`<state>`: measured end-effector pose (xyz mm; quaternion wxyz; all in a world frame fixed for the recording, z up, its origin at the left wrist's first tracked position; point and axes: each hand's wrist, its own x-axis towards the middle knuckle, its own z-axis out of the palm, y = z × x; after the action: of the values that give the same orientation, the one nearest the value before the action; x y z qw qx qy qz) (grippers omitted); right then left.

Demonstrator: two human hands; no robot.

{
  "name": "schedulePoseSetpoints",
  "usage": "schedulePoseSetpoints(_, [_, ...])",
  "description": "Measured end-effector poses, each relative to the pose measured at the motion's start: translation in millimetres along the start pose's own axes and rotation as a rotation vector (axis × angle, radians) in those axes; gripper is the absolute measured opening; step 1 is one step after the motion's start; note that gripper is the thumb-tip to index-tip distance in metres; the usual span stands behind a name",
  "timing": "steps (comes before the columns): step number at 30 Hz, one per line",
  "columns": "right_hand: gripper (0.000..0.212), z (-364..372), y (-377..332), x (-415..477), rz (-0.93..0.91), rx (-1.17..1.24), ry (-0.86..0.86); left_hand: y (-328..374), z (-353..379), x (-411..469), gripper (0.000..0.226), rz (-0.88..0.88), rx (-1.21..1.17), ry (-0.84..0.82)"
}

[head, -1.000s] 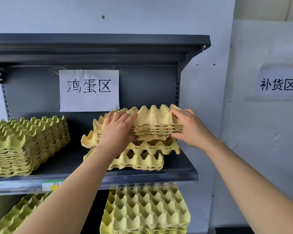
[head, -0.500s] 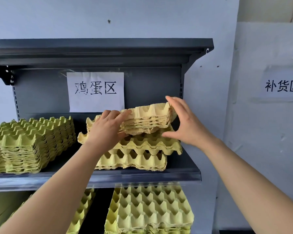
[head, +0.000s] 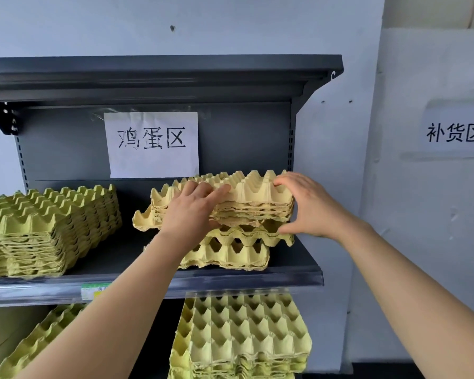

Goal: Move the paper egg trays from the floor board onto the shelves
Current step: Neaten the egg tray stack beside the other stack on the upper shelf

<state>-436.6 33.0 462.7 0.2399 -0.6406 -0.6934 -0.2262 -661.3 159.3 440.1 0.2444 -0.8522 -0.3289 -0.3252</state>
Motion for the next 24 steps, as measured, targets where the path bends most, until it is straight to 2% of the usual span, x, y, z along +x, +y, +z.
schedulePoseSetpoints(2, [0.092, 6, 0, -8, 0.029, -0.054, -0.015, 6, 4, 0, 0.082, 0.014, 0.013, -0.015])
schedulePoseSetpoints(4, [0.081, 11, 0, -9, 0.046, -0.101, 0.04, 4, 2, 2, 0.087, 0.041, -0.04, -0.05])
schedulePoseSetpoints(7, [0.068, 12, -3, -4, 0.091, -0.039, 0.071, -11, -8, 3, 0.076, 0.063, -0.167, -0.059])
schedulePoseSetpoints(9, [0.063, 11, -3, 0, 0.1, 0.005, 0.089, -22, -11, 4, 0.073, 0.063, -0.115, -0.033])
schedulePoseSetpoints(13, [0.063, 4, -2, 10, 0.092, 0.065, 0.13, -27, -10, 12, 0.082, 0.032, -0.129, -0.092])
schedulePoseSetpoints(20, [0.071, -22, -15, 29, 0.081, 0.11, 0.205, -40, -36, 25, 0.077, 0.051, -0.126, 0.063])
schedulePoseSetpoints(24, [0.072, -14, -34, 34, 0.073, 0.121, 0.203, -56, -38, 11, 0.076, 0.038, -0.101, 0.082])
